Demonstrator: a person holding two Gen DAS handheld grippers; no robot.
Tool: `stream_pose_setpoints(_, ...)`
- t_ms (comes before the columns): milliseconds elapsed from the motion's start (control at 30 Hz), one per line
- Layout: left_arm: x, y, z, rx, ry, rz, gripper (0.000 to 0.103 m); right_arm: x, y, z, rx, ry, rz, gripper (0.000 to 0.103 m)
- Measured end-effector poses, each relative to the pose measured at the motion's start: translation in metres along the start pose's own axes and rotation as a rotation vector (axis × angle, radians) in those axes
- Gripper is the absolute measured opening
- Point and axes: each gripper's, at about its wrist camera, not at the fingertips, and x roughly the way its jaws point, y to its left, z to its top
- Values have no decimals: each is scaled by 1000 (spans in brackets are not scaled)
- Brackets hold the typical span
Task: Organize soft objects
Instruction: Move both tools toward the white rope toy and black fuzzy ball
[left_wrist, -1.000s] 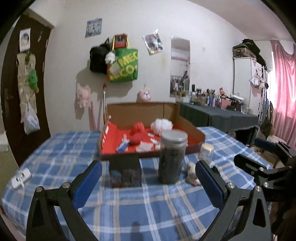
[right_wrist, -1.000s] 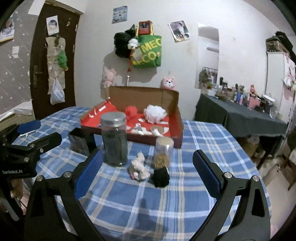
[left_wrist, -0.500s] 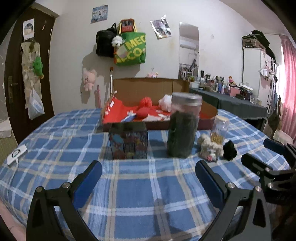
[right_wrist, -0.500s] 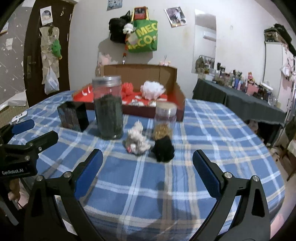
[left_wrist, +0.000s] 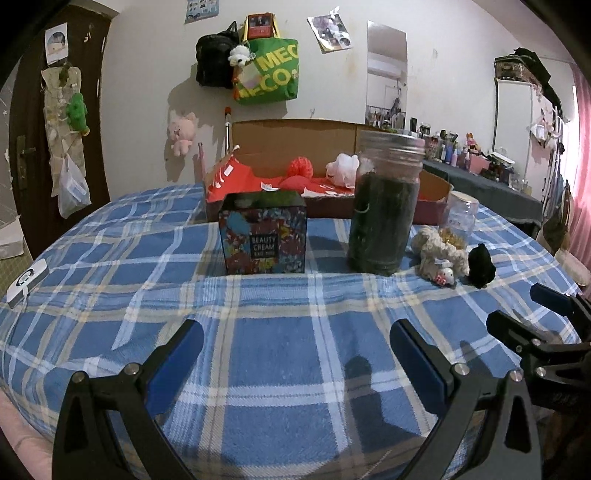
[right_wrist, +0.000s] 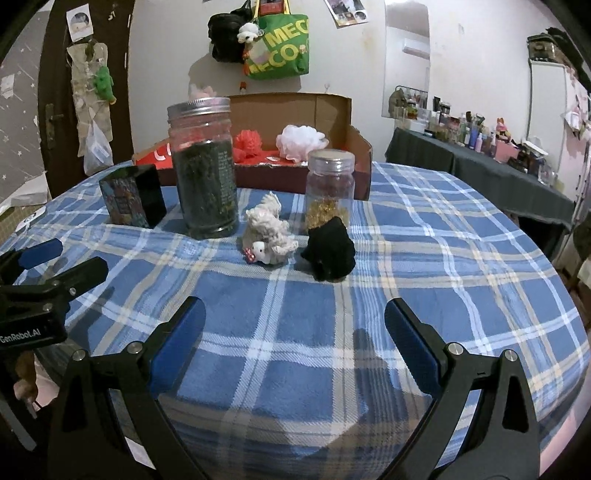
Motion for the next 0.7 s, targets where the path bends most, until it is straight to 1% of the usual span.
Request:
stream_pose_setpoints(300, 2, 1, 1, -8, 16, -9, 103, 4, -7, -1, 14, 20, 2, 99)
stream_pose_setpoints(400, 3, 0, 3, -9, 20, -13, 103, 5, -14, 1, 23, 20, 7, 99)
stream_pose_setpoints(533, 7, -8, 10, -10, 32, -37, 103, 8, -30, 10, 25, 27, 7, 99)
stream_pose_setpoints(600, 9, -15, 15, -6, 33, -49, 103, 10, -39, 15, 25, 34, 24, 99)
stream_pose_setpoints(700, 14, -29, 24, 4, 35, -76, 103, 16, -55, 24, 24, 52, 82, 99)
